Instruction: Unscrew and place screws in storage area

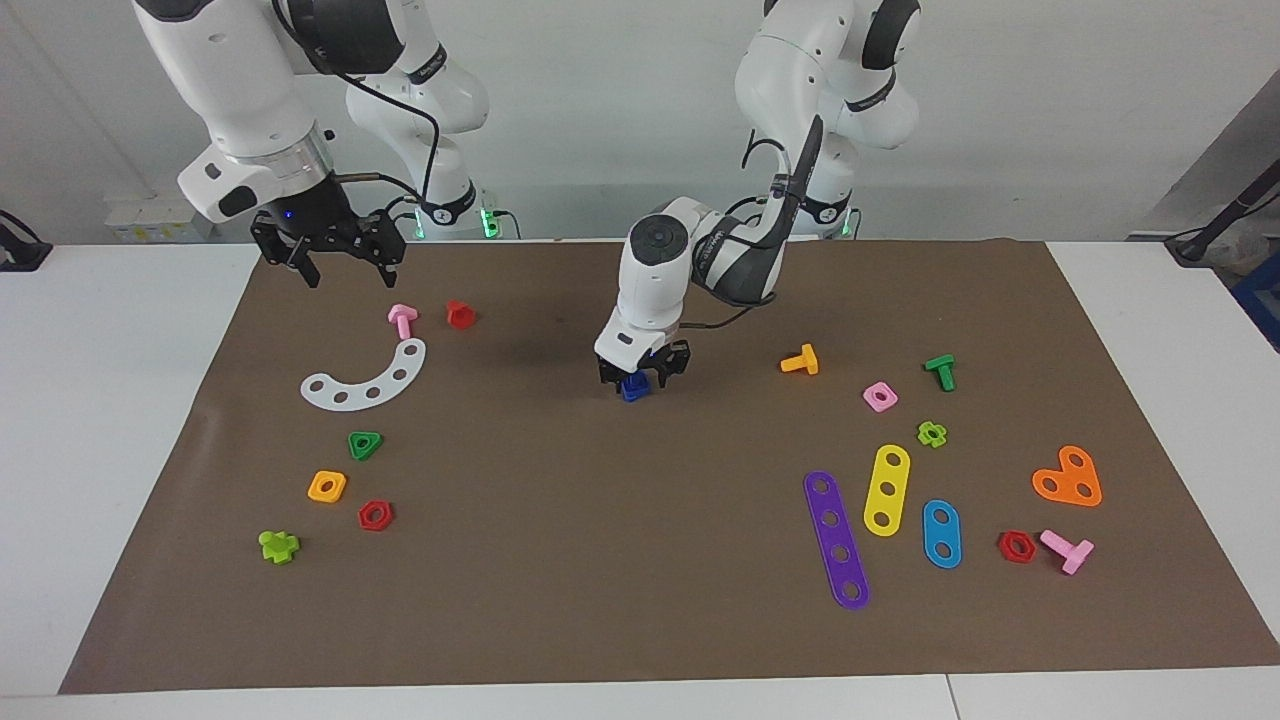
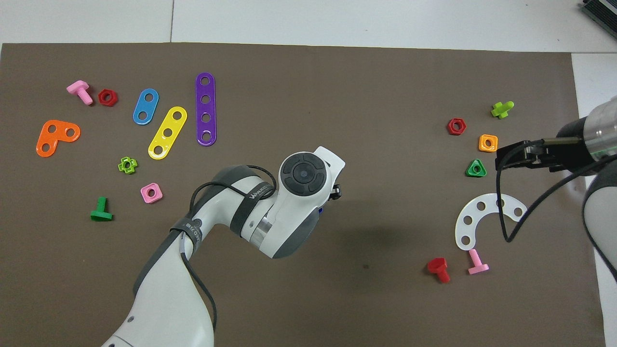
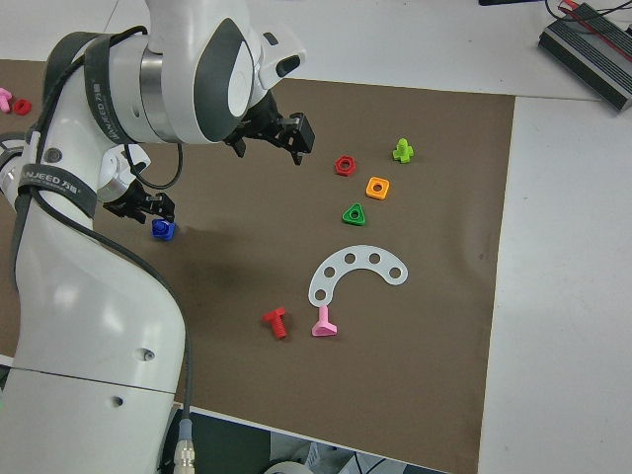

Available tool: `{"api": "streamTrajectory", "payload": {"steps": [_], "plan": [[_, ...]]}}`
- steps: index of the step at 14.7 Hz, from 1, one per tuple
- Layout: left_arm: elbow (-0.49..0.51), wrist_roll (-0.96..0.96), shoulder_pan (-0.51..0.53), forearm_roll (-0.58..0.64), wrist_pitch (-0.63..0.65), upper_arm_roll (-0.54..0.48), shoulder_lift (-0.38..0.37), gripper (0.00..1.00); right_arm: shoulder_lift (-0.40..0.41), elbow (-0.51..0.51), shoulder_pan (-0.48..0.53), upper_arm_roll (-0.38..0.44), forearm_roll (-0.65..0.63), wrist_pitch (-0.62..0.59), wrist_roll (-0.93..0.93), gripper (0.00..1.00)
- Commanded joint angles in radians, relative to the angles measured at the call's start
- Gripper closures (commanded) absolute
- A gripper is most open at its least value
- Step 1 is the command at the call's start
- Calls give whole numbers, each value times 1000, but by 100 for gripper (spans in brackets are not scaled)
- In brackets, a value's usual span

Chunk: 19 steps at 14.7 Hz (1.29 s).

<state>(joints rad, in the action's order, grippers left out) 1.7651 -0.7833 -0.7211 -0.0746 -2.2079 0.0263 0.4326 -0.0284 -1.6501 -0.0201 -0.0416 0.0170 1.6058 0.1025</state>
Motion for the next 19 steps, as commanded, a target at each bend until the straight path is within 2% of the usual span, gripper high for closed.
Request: {"api": "streamTrajectory", "payload": {"steps": [1,15,16,17,18,19], "plan": [[43,-13,-27,-11,-38,-16,-17,27,-21,-20,6,-1,6,-9,-29,0],[66,-13,-27,-11,-78,-16,-18,39,-21,-20,6,-1,6,-7,-29,0],[66,-13,-27,-11,-75,-16,-18,46,-21,-20,6,-1,6,-7,-29,0],[65,-13,-27,-11,-66,-16,-20,65,-21,-20,6,-1,6,-6,-29,0],[65,-11,-26,-14,-59,-16,-20,89,-21,-20,6,-1,6,-6,-29,0],[65,-11,-26,-14,-52,-16,-21,100,-21,-20,6,-1,6,-6,-29,0]]}}
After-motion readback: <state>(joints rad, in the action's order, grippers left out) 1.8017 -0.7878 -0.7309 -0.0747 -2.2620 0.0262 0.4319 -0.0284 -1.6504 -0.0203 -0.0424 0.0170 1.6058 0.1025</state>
